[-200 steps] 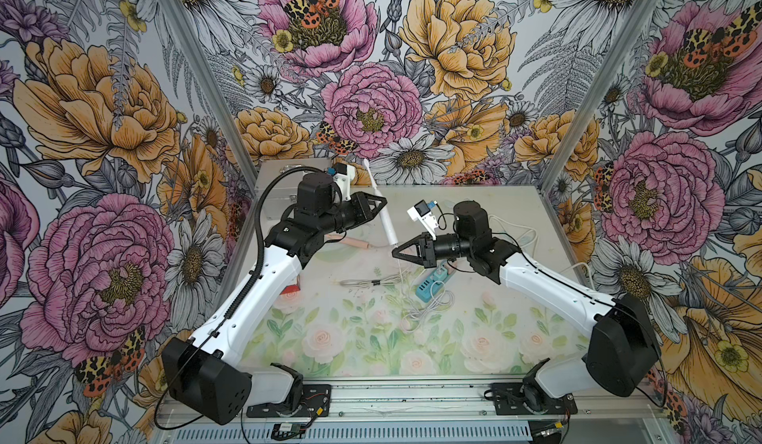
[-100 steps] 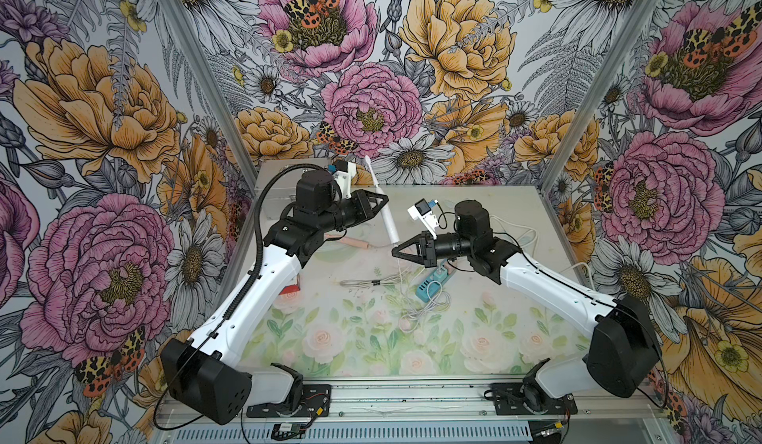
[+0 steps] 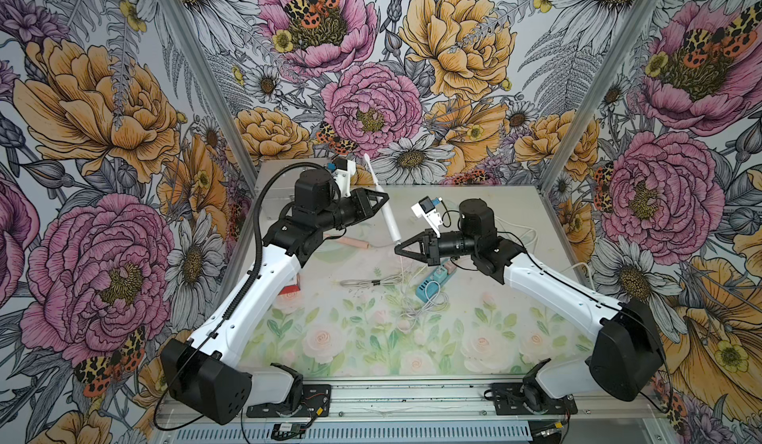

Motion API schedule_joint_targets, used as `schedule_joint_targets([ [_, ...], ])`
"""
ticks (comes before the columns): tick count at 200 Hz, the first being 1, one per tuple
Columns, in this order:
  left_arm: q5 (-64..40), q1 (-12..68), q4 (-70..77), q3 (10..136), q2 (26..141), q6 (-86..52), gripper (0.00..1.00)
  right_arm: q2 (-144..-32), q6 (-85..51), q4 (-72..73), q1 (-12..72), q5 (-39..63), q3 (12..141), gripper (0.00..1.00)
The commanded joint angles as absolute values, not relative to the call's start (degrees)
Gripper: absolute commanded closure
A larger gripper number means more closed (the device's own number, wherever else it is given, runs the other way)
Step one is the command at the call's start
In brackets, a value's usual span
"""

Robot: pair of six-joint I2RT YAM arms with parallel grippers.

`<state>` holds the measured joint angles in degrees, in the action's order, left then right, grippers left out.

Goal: Charge the electric toothbrush
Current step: Insert the charging cable into the electric toothbrush.

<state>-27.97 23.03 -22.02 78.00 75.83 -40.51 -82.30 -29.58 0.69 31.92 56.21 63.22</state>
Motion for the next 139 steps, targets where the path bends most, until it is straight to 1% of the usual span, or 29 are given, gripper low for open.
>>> schedule_joint_targets([
  [1, -29.5, 23.7, -23.7, 79.1, 75.8, -39.5, 1.0, -81.9, -29.9, 4.7, 32.1, 55.8, 65.1, 1.0],
  [37, -28.4, 24.4, -23.7, 79.1, 75.3, -41.6, 1.0, -83.8, -30.6, 5.9, 32.9, 55.2, 65.7, 1.0],
  [78, -28.8, 24.0, -23.7, 78.8, 74.4, -43.3, 1.0, -83.5, -30.3, 6.2, 32.6, 54.5, 65.7, 1.0],
  [139, -32.3, 23.9, -23.7, 78.9, 73.9, -39.8, 1.0, -81.7, -31.0, 7.5, 31.0, 56.5, 65.4, 1.0],
])
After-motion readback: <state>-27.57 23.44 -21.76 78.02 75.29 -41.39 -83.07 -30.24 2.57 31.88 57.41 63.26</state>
